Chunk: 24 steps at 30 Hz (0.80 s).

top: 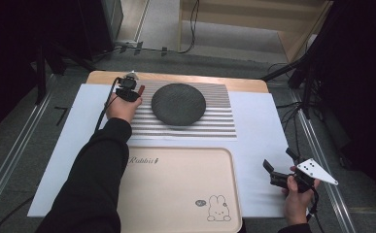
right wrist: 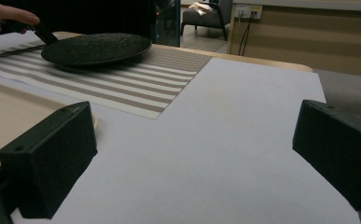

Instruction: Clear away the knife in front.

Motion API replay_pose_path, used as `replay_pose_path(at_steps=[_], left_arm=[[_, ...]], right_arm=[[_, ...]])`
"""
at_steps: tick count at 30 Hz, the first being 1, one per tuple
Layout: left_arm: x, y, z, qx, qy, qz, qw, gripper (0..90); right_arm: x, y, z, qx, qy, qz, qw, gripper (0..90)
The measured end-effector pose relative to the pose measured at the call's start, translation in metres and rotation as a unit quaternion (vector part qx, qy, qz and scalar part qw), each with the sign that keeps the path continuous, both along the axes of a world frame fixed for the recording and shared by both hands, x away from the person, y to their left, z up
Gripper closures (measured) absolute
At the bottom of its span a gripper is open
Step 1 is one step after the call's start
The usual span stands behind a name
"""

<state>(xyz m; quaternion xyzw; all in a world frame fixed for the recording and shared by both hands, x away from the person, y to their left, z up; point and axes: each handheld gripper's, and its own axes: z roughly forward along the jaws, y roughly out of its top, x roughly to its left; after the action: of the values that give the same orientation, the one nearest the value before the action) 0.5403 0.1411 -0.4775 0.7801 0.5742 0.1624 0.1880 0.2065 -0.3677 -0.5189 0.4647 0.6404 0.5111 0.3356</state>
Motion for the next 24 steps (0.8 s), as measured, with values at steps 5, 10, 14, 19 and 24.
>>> replay_pose_path(at_steps=[5,10,14,19,24], left_arm=[[0.000,0.002,0.001,-0.003,-0.001,-0.001,1.0000,76.5],[0.000,0.005,0.003,-0.009,-0.003,-0.005,0.9999,76.6],[-0.003,0.006,0.009,-0.016,-0.005,-0.011,0.9998,76.6],[-0.008,0.006,0.018,-0.020,-0.008,-0.022,0.9995,76.5],[-0.018,0.007,0.029,-0.032,-0.017,-0.033,0.9988,76.5]], right_arm=[[0.000,0.000,0.000,0.003,0.000,0.000,1.0000,0.0],[0.000,0.000,0.000,0.003,0.000,0.000,1.0000,0.0],[0.000,0.000,0.000,0.003,0.000,0.000,1.0000,0.0],[0.000,0.000,0.000,0.004,0.000,0.002,1.0000,0.0],[0.000,-0.001,0.000,0.004,-0.001,0.002,1.0000,0.0]])
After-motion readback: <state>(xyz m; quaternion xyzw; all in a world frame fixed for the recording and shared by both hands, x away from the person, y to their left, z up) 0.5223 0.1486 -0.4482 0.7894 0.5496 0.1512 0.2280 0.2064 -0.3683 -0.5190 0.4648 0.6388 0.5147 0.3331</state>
